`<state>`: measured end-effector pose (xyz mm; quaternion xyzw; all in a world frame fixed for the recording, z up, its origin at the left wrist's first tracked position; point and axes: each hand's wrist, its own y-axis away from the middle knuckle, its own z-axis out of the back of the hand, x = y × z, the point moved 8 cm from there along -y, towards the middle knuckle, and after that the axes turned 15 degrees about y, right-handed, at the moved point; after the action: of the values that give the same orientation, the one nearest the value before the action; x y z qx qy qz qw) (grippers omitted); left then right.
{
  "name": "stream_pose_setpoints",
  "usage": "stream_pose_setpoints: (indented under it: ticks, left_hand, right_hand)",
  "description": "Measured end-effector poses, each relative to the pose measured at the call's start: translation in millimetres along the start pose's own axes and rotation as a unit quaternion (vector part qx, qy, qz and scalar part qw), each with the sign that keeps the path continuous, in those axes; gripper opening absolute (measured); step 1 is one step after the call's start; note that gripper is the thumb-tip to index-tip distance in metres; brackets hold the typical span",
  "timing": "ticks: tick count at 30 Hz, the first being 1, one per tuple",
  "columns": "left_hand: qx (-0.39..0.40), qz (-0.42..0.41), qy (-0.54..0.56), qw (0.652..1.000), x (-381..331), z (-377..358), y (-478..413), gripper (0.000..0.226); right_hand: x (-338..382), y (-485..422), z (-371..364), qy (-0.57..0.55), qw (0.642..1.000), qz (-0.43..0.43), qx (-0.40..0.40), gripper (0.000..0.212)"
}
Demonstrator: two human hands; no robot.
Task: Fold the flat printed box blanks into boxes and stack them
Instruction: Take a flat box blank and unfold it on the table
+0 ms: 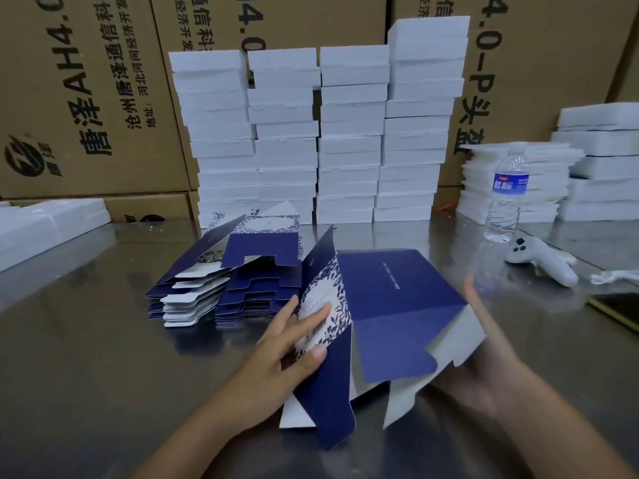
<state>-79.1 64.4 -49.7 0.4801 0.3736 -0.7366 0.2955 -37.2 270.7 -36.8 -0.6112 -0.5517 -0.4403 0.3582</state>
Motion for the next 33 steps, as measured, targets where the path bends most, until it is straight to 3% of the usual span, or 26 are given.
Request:
stream_pose_setpoints:
  ticks: [3,10,13,16,22,24,26,30,33]
  left_hand:
    - [0.01,0.004,-0.016,1.0,3,0,-2,0.05]
    - [0.004,0.011,-0.056,0.998,5,1,-1,0.05]
    - [-0.058,-0.014,-0.002,0.998,2,8,-1,0.044]
    - [-0.141,-0.01,0.039,0.989,-2,22,-5,0.026]
    - [-0.169,0.062,0.255,0.95,1,27,-6,0.044]
    - [-0.184,0.039,0.309,0.932,7,36,-14,0.049]
    - [-0.183,0.061,0.299,0.935,13,39,-12,0.05]
    - [-0.155,0.089,0.165,0.97,-2,30,5,0.039]
    - [-0.193,0.067,0.188,0.961,1,41,4,0.034]
  right_hand:
    - [4,6,-5,0.042,0.997,-0.025,0.067,0.05]
    - [10,13,39,0.192,0.973,-0.117,-0.056,0.032]
    - [18,13,66,0.196,0.965,-0.117,-0.126,0.027]
    - [25,11,71,0.134,0.978,-0.06,-0.149,0.02]
    - [25,0,58,0.156,0.973,0.022,-0.17,0.02]
    - [20,-3,50,0.191,0.968,0.033,-0.158,0.021]
    - [14,-7,45,0.223,0.964,0.035,-0.142,0.022]
    - [4,-10,38,0.257,0.96,0.023,-0.107,0.026]
    - [2,-3,32,0.255,0.961,0.017,-0.103,0.032]
